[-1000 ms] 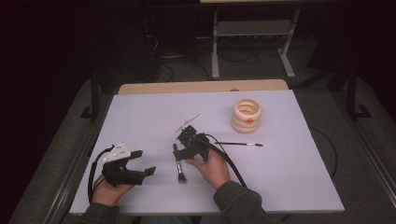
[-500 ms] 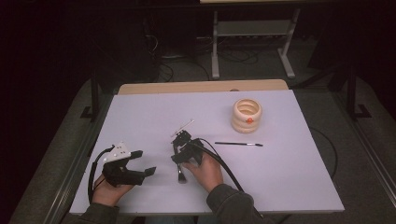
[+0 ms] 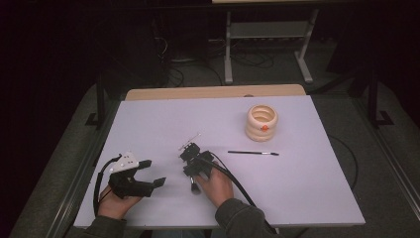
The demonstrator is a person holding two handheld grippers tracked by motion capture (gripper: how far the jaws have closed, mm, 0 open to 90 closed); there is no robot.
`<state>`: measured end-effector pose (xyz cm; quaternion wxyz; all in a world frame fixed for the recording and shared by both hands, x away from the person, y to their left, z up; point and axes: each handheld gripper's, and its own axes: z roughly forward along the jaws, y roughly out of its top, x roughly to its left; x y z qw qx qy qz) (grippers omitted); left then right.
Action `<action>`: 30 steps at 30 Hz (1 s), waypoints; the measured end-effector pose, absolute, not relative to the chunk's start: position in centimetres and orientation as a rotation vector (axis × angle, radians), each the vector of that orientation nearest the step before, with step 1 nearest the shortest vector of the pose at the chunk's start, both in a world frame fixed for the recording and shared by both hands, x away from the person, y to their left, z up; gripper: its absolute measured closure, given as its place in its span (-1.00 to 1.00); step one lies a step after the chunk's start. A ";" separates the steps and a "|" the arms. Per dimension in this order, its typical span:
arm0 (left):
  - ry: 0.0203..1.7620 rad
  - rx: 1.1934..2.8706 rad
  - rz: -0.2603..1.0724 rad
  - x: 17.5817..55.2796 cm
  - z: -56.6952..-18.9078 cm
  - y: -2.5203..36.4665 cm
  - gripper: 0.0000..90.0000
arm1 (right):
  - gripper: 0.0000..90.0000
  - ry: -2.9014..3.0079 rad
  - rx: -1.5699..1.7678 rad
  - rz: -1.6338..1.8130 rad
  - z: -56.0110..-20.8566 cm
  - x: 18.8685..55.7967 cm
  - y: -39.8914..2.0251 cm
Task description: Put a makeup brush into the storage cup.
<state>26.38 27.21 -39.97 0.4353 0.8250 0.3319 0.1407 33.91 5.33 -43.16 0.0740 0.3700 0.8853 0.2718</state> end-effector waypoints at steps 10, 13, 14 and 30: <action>0.825 2.059 0.353 26.3 -40.0 27.0 -0.60 | 0.75 2.626 1.102 0.786 -43.1 33.7 5.7; 0.825 2.063 0.351 26.3 -40.0 27.0 -0.60 | 0.75 2.658 1.104 0.800 -43.1 34.0 5.4; 0.825 2.063 0.351 26.3 -40.0 27.0 -0.60 | 0.75 2.658 1.104 0.800 -43.1 34.0 5.4; 0.797 2.069 0.367 26.3 -39.7 26.6 -0.60 | 0.75 2.713 0.972 1.041 -39.0 34.3 0.3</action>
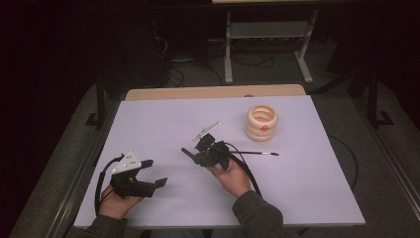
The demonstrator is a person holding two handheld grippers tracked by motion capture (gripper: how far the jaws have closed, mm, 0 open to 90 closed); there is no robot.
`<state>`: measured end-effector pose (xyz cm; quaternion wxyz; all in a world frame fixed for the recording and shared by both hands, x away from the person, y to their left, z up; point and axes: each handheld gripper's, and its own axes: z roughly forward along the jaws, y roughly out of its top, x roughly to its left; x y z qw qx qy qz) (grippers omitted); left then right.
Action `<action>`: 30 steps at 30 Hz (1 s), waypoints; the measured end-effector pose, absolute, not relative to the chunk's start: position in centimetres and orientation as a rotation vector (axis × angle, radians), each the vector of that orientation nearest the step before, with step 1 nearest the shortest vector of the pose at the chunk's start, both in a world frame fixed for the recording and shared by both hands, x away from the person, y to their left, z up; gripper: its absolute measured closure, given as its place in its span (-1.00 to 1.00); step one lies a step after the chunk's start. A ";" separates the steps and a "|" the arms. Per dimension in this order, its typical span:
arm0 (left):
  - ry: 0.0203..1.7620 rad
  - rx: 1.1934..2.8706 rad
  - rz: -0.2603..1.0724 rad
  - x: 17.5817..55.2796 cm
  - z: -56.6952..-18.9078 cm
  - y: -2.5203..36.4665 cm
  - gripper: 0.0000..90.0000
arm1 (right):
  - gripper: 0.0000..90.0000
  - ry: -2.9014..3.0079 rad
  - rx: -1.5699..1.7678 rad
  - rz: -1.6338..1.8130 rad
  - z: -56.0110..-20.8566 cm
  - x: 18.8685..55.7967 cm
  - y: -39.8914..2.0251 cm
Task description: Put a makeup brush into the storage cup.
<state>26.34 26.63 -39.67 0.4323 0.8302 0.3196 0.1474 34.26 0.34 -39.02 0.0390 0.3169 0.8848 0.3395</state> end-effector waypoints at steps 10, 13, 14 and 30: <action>0.746 2.075 0.362 26.6 -38.8 26.0 -0.54 | 0.75 2.754 0.819 1.059 -37.3 33.9 -2.8; 0.719 2.100 0.342 26.9 -38.7 25.4 -0.51 | 0.75 2.772 0.756 1.078 -36.7 33.7 -3.8; 0.709 2.110 0.338 27.0 -38.7 25.2 -0.50 | 0.75 2.781 0.744 1.067 -36.5 33.6 -4.0; 0.526 2.206 0.235 28.2 -36.3 21.8 -0.27 | 0.75 2.870 0.483 1.089 -35.3 32.6 -7.1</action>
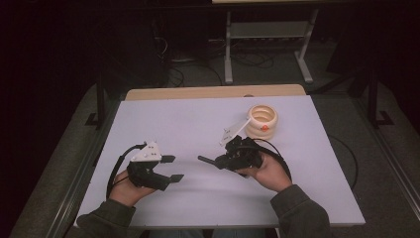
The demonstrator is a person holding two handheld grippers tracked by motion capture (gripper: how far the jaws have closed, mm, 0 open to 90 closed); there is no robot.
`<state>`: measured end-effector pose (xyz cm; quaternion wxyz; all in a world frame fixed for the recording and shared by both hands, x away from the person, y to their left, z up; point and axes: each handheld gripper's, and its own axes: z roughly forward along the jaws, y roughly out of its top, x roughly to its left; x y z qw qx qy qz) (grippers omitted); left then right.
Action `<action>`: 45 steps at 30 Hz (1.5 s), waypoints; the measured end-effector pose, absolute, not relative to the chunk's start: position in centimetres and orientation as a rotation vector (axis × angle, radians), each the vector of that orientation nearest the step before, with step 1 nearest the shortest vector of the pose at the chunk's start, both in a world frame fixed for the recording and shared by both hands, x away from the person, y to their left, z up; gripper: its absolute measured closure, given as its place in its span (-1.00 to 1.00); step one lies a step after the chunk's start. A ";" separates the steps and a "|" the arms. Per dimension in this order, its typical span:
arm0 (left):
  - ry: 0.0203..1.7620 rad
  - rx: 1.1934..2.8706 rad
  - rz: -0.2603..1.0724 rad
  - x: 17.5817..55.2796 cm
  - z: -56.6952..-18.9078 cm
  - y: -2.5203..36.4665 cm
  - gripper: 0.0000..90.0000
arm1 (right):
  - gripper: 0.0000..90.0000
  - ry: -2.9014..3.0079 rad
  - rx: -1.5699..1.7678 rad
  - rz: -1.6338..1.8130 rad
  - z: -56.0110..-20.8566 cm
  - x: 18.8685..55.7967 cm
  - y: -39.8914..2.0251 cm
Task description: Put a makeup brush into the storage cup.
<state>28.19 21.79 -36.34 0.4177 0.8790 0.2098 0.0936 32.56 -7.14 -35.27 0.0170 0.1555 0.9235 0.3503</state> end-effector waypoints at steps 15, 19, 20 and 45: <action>0.333 2.328 0.219 28.2 -34.3 18.1 0.01 | 0.75 2.974 0.344 1.083 -35.8 32.1 -6.2; 0.270 2.383 0.190 28.3 -34.1 17.3 0.13 | 0.75 2.997 0.293 1.067 -36.2 31.6 -5.6; 0.256 2.397 0.179 28.3 -34.1 17.0 0.16 | 0.75 3.000 0.279 1.074 -36.3 31.6 -5.5; 0.063 2.636 0.042 28.6 -36.1 14.1 0.56 | 0.75 3.082 0.159 1.043 -37.1 30.3 -4.4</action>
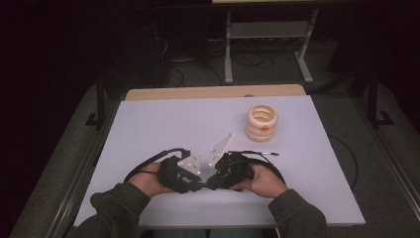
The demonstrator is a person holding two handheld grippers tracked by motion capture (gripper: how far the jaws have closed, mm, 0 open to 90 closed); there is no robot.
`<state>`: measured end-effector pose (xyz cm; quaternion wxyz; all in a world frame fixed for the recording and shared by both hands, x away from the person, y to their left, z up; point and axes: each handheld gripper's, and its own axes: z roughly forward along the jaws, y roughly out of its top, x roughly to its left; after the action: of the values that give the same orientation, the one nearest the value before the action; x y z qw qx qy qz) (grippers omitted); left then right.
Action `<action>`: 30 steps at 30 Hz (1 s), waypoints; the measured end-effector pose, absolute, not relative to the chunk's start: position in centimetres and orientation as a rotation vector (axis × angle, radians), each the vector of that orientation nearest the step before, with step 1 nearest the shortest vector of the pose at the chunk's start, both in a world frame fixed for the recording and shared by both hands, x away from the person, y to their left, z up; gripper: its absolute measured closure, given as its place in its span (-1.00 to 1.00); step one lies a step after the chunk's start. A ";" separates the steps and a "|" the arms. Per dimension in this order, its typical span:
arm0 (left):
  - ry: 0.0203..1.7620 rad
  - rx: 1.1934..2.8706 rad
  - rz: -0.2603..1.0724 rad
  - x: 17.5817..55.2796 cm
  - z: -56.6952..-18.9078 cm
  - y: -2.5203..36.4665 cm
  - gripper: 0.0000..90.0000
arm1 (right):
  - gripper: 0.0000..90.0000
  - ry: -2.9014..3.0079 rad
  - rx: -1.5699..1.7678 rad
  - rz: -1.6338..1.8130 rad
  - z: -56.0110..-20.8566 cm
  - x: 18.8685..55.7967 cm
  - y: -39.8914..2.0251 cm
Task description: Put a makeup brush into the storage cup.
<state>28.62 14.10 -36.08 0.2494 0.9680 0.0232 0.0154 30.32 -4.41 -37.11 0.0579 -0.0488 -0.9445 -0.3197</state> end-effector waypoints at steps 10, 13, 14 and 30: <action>-0.023 2.644 0.030 28.0 -36.2 14.1 0.76 | 0.74 -2.859 -0.086 -0.971 -37.2 30.2 -4.0; -0.026 2.627 0.054 28.0 -36.1 14.3 0.76 | 0.68 -2.853 -0.125 -0.987 -37.1 30.2 -4.1; -0.020 2.619 0.055 27.9 -36.1 14.4 0.76 | 0.60 -2.833 -0.140 -0.992 -37.1 30.2 -4.2; 0.051 2.545 0.076 27.9 -36.0 16.5 0.76 | 0.52 -2.818 -0.188 -1.021 -37.2 30.8 -6.1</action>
<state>27.86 16.52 -36.03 0.2930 0.9555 0.0191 0.0286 30.82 -6.12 -37.18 0.0691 -0.0626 -0.9361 -0.3391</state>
